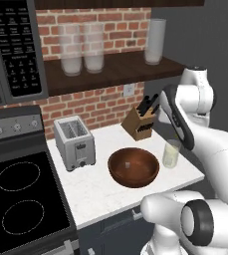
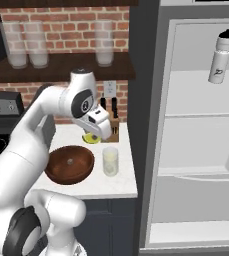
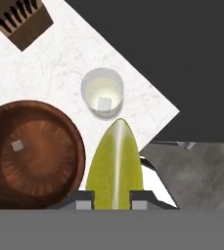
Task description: Grab a lemon wedge from the fridge and one ice cube from the ice bowl, and put them in the glass of lemonade.
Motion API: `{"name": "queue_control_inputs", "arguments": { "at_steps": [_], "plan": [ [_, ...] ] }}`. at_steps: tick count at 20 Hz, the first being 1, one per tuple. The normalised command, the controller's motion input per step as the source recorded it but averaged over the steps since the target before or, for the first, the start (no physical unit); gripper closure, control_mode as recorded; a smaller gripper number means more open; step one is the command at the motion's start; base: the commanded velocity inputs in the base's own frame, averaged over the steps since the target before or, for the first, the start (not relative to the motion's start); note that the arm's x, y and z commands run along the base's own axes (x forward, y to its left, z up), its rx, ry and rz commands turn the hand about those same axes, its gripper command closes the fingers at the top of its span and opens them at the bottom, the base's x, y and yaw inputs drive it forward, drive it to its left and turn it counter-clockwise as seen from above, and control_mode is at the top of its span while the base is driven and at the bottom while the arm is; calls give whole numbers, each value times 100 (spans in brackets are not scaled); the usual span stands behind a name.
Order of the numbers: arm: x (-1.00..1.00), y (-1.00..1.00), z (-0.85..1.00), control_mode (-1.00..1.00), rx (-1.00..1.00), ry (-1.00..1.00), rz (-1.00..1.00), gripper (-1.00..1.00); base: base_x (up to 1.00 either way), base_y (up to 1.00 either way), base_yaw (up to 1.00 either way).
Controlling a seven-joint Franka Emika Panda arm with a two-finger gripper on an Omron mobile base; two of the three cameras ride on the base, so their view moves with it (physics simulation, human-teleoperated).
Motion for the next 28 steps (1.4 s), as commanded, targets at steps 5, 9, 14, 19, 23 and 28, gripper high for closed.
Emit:
{"name": "queue_control_inputs", "arguments": {
  "at_steps": [5,9,14,19,23,28],
  "plan": [
    [47,0,0,-100,0,2,3,100,0,0,0],
    [55,0,0,-100,0,2,3,100,0,0,0],
    [25,-8,0,-100,0,2,2,100,0,0,0],
    [0,-32,0,-100,0,0,0,100,0,0,0],
    [0,-22,0,-100,0,0,0,100,0,0,0],
    [4,0,-4,-100,0,0,0,100,0,0,0]
  ]
}}
